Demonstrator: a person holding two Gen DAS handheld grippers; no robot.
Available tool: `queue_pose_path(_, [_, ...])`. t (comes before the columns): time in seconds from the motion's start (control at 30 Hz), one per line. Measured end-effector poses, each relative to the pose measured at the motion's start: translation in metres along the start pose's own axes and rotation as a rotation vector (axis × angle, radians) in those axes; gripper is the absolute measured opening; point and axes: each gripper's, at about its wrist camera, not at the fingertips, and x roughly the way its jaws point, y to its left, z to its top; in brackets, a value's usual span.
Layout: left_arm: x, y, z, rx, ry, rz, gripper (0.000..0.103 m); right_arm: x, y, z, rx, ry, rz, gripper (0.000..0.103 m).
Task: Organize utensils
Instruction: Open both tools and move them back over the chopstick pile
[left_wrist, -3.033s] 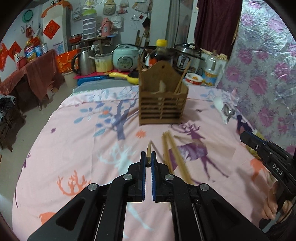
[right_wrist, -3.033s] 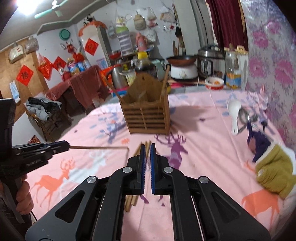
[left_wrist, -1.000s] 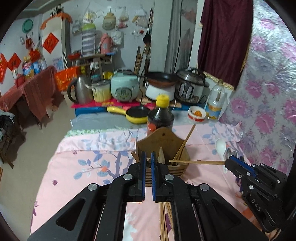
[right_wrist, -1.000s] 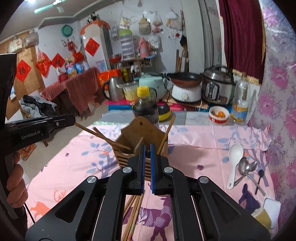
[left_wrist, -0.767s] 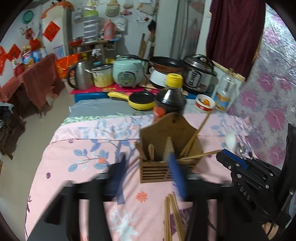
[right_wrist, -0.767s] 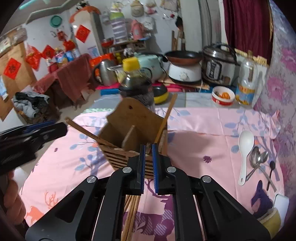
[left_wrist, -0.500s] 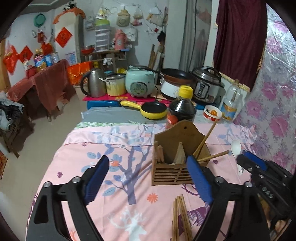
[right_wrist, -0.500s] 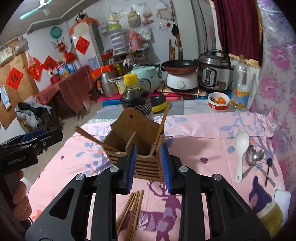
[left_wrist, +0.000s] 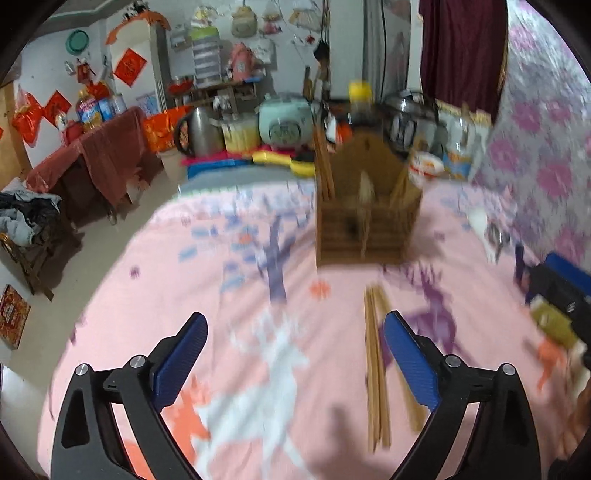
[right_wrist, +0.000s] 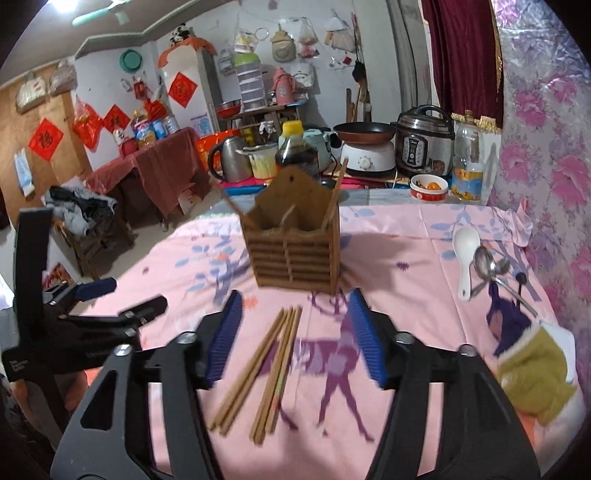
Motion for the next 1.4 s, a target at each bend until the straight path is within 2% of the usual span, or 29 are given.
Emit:
queue_pose_path(0.07, [0.012, 0.001, -0.024, 0.0, 0.05, -0.008, 0.095, 0.001, -0.003, -0.019, 0.012, 0.004, 0.008, 0.076])
queue_pose_path(0.23, [0.041, 0.003, -0.058, -0.037, 0.158, -0.062, 0.095, 0.025, -0.019, -0.053, 0.088, 0.082, 0.031, 0.076])
queue_pose_path(0.53, [0.077, -0.019, -0.057, 0.017, 0.241, -0.075, 0.095, 0.06, -0.053, -0.078, 0.249, 0.176, 0.071, 0.076])
queue_pose_path(0.7, [0.093, -0.032, -0.054, 0.032, 0.264, -0.059, 0.095, 0.059, -0.056, -0.081, 0.269, 0.173, 0.071, 0.076])
queue_pose_path(0.9, [0.114, -0.034, -0.044, 0.005, 0.295, -0.04, 0.095, 0.059, -0.06, -0.081, 0.28, 0.178, 0.067, 0.076])
queue_pose_path(1.0, [0.125, -0.026, -0.039, -0.054, 0.312, -0.042, 0.096, 0.061, -0.06, -0.082, 0.28, 0.186, 0.064, 0.076])
queue_pose_path(1.27, [0.124, 0.02, -0.042, -0.18, 0.294, 0.04, 0.095, 0.06, -0.059, -0.083, 0.265, 0.188, 0.048, 0.076])
queue_pose_path(1.4, [0.111, 0.034, -0.048, -0.199, 0.287, 0.002, 0.095, 0.061, -0.06, -0.084, 0.265, 0.19, 0.046, 0.076])
